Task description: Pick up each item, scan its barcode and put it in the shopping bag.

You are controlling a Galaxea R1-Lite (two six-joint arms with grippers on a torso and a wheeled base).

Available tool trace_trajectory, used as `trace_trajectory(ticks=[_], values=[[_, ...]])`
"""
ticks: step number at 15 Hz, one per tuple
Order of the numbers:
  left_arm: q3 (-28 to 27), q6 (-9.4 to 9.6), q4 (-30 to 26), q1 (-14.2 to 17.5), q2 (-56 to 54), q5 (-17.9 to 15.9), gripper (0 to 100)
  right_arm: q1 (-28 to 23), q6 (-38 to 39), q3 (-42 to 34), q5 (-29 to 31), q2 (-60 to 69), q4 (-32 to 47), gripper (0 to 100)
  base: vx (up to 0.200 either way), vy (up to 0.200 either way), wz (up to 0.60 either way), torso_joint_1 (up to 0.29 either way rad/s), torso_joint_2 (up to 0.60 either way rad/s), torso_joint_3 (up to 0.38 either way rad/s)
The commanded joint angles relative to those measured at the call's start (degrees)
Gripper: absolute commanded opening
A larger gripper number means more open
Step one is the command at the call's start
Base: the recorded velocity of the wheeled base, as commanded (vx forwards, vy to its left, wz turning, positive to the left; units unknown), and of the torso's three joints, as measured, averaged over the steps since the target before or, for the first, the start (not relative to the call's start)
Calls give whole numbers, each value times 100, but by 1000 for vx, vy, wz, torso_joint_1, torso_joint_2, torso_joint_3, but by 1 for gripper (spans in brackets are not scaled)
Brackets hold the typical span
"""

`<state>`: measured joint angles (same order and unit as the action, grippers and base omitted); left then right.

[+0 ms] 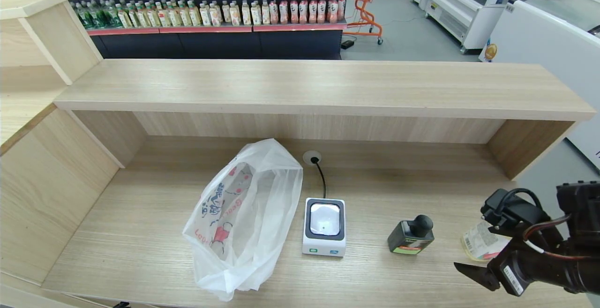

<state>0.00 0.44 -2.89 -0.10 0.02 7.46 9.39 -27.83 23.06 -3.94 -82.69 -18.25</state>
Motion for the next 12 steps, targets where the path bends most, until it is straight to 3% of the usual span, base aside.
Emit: trace_trajectory(ticks=[1,12], values=[[0,0,-1,1,-2,-8,100,19,-3,-48,-134,-626,-337,100,0,0,0,0,0,0],[0,0,-1,1,-2,1,100,679,-12,75,-731,-2137,-2060,100,0,0,0,0,0,0]])
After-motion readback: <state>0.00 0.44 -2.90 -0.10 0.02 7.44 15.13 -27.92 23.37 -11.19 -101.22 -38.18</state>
